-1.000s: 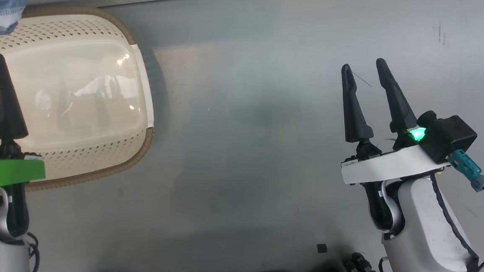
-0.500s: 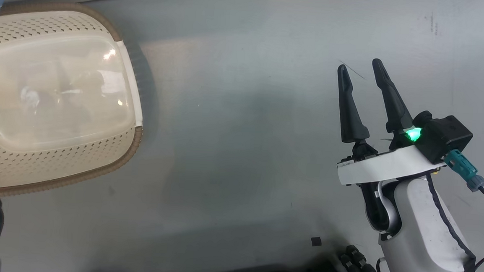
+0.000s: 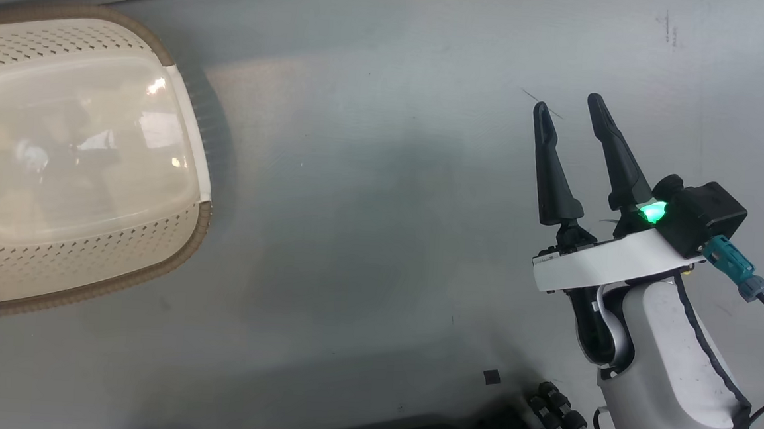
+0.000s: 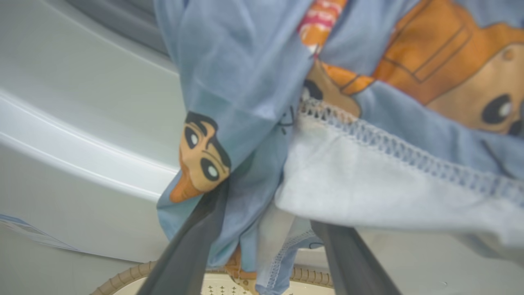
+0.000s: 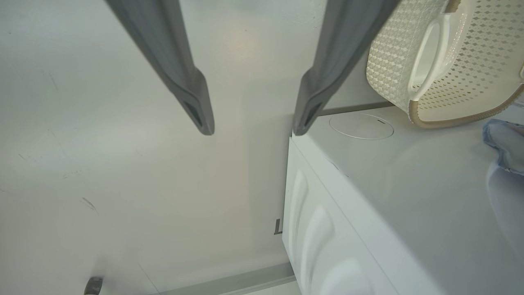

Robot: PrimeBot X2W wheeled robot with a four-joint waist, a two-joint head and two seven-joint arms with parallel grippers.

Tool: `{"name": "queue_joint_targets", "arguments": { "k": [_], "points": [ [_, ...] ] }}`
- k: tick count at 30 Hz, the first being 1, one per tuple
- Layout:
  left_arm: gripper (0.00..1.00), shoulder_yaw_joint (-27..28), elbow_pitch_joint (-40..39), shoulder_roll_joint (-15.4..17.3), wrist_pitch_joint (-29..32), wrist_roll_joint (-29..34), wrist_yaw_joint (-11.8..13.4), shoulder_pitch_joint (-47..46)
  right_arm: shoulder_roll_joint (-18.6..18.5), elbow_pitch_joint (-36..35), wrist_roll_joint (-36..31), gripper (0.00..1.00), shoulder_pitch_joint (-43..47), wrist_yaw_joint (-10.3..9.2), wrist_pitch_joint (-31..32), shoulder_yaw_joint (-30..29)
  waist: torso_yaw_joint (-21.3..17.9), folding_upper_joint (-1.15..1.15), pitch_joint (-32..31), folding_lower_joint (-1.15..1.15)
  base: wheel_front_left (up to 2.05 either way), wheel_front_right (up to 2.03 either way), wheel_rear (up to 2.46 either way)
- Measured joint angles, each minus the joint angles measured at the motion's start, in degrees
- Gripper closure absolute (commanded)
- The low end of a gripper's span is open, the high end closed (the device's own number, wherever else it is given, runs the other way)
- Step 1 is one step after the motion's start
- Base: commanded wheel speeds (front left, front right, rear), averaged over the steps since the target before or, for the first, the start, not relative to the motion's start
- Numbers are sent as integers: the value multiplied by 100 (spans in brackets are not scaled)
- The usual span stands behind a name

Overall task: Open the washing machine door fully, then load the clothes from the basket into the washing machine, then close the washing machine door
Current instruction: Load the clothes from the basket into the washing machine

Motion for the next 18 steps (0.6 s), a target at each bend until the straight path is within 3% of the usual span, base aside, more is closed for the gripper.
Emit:
{"name": "queue_joint_targets", "arguments": {
  "k": [12, 18],
  "points": [
    [100, -326, -115, -170, -25, -23, -9, 174, 0, 101, -4, 0, 5, 0, 0, -131, 102, 0, -264, 0, 0, 0, 0],
    [100, -252, -1188, -199, -35, 56, -10, 250, 0, 127, -27, 0, 13, 0, 0, -151, 241, 0, -383, 0, 0, 0, 0]
  ]
}}
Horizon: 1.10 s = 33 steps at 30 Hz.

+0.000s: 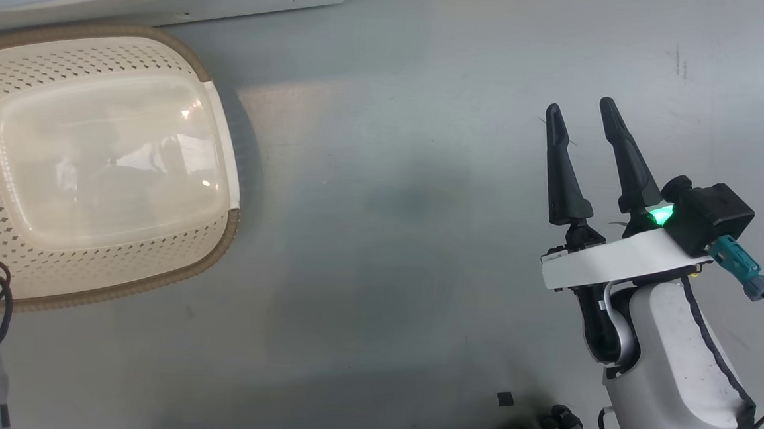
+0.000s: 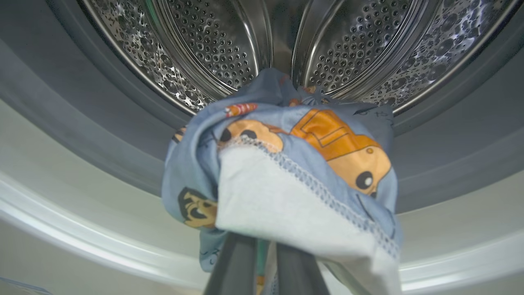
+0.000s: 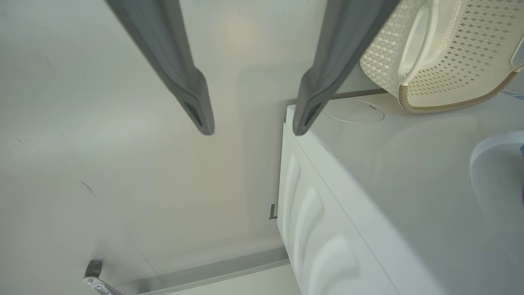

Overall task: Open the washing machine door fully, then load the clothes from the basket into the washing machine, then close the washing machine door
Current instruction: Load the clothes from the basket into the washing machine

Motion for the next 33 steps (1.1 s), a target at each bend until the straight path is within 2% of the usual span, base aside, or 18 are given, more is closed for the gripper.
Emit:
{"name": "queue_joint_targets", "arguments": {
  "k": [4, 10, 16, 19, 27, 33],
  "points": [
    [100, -151, -443, 15, -21, 93, 0, -7, -4, 9, -24, 0, 3, 0, 0, 10, 89, 0, -68, 0, 0, 0, 0],
    [100, -328, -733, 225, -22, 108, 0, -142, -3, 13, -23, 0, 3, 1, 0, 89, 128, 0, -120, 0, 0, 0, 0],
    [100, -624, -745, 666, -11, 84, -23, -532, -4, 15, 80, 0, 2, 3, 0, 241, 47, 0, -117, 0, 0, 0, 0],
    [100, -637, -737, 755, 55, 77, -23, -679, -3, 14, 99, 0, 2, 3, 0, 261, -1, 0, -98, 0, 0, 0, 0],
    [100, -641, -437, 1022, 556, 10, -24, -1349, -4, -13, 252, 0, 0, 2, 0, 337, -166, 0, 67, 0, 0, 0, 0],
    [100, -656, -188, 1373, 1074, -8, -24, -1923, -4, -68, 336, 0, -7, -7, 0, 379, -275, 0, 270, 0, 0, 0, 0]
  ]
}}
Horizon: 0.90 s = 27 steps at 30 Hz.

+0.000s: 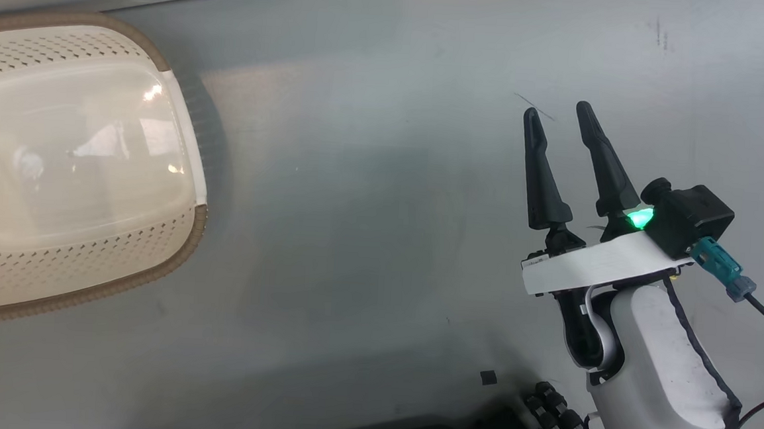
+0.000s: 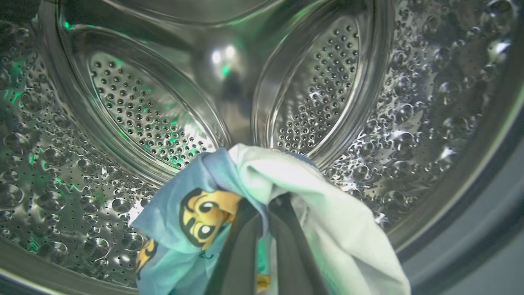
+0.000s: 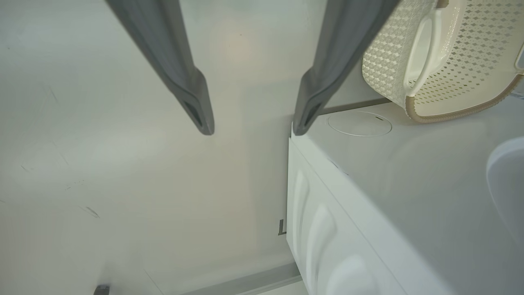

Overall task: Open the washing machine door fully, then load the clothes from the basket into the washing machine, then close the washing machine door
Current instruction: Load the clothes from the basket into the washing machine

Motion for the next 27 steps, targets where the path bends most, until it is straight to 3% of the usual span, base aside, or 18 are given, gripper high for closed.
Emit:
{"name": "queue_joint_targets", "arguments": {
  "k": [15, 27],
  "points": [
    [100, 213, 390, 642, 1506, -692, 0, -2000, 9, -80, 354, 0, -155, 2, 0, 455, -342, 0, 607, 0, 0, 0, 0],
    [100, 52, 472, 1013, 2068, -925, 0, -3230, 19, -129, 565, 0, -256, 9, 0, 731, -720, 0, 1072, 0, 0, 0, 0]
  ]
}}
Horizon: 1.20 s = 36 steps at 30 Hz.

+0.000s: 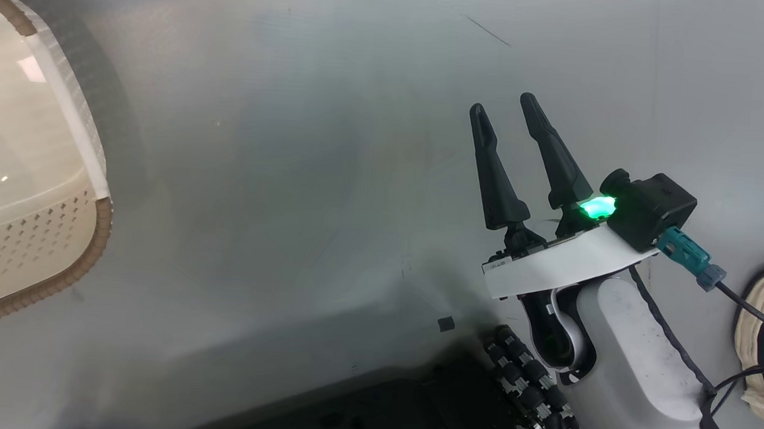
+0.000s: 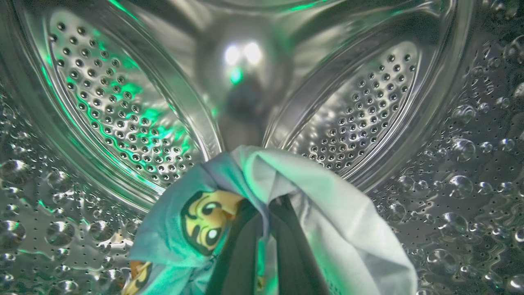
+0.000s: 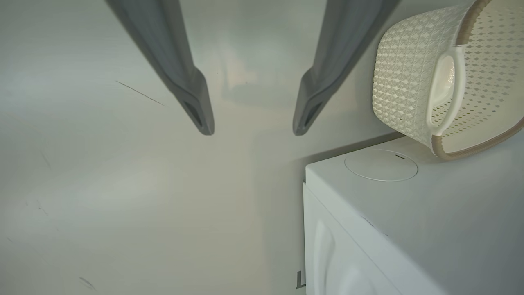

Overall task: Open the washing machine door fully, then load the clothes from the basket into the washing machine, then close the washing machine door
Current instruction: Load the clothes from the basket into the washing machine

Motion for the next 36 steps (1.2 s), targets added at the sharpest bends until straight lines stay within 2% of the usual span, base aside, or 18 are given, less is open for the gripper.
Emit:
{"name": "queue_joint_targets", "arguments": {
  "k": [5, 11, 14, 15, 22, 27, 36],
  "points": [
    [100, -252, 236, 51, 84, 42, 0, -53, 16, 10, 0, 0, -6, 0, 0, 3, -119, 0, 115, 0, 0, 0, 0],
    [100, -257, 666, 120, 427, 47, 0, -57, 20, 21, 0, 0, -7, 0, 0, 27, -167, 0, 155, 0, 0, 0, 0],
    [98, -339, 677, 193, 385, 154, 0, -149, 20, 32, 1, 0, -60, 0, 0, 41, -172, 0, 162, 0, 0, 0, 0],
    [0, -366, 642, 235, 328, 190, 0, -186, 20, 31, 1, 0, -97, 0, 0, 38, -174, 0, 164, 0, 0, 0, 0],
    [0, -399, 760, 270, -31, 189, 0, -190, 20, 33, 1, 0, -240, -2, 0, -83, -172, 0, 96, 0, 0, 0, 0],
    [0, -423, 846, 255, -363, 93, 0, 201, 21, 70, -14, 0, -332, -10, 0, -250, -132, 0, -36, 0, 0, 0, 0],
    [0, -479, 1038, -5, -1040, -142, 0, 989, 20, 174, -152, 0, -336, -52, 0, -573, 42, 0, -376, 0, 0, 0, 0]
  ]
}}
